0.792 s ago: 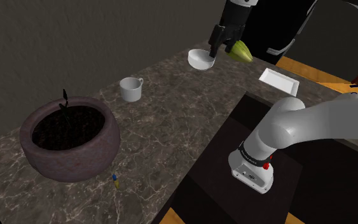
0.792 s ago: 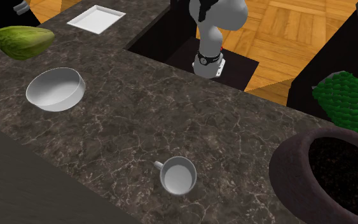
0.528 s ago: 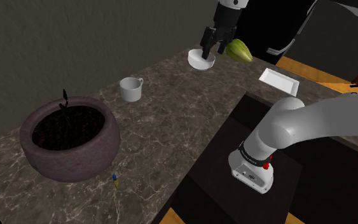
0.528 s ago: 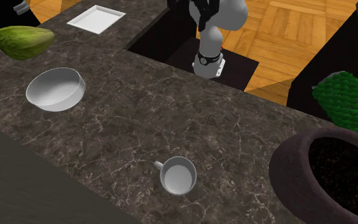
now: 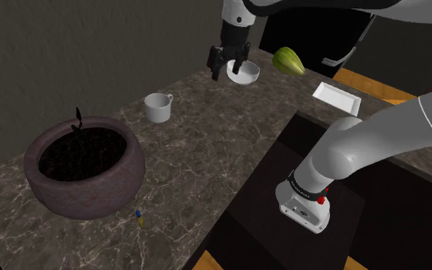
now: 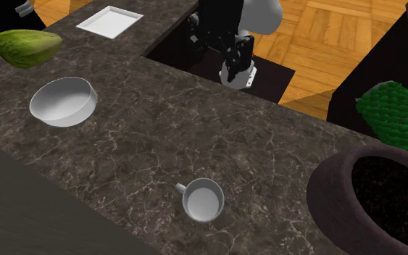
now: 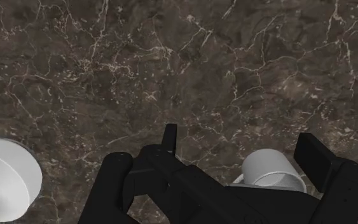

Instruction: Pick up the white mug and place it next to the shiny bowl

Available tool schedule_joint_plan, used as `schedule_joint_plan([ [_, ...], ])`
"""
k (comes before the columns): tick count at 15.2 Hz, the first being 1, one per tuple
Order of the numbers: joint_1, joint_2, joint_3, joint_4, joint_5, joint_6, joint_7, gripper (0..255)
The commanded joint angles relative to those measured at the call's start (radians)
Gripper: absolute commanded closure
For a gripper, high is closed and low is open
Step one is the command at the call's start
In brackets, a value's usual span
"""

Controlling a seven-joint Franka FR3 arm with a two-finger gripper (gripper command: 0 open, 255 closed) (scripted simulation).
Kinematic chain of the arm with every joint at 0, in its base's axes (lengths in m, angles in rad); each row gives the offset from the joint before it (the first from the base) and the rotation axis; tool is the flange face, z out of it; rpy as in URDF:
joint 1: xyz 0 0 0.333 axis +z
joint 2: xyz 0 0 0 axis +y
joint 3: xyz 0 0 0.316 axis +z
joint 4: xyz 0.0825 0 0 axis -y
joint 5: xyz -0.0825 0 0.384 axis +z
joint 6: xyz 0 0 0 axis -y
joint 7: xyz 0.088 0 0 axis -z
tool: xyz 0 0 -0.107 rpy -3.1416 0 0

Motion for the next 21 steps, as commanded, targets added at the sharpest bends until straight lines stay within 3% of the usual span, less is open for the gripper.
schedule_joint_plan([
  [1,0.002,0.072,0.026,0.025,-0.002,0.045,0.027,0],
  [11,0.014,0.453,0.122,0.234,-0.087,0.186,0.169,0],
  [21,0.094,0.868,0.142,0.585,-0.234,0.200,0.303,0],
])
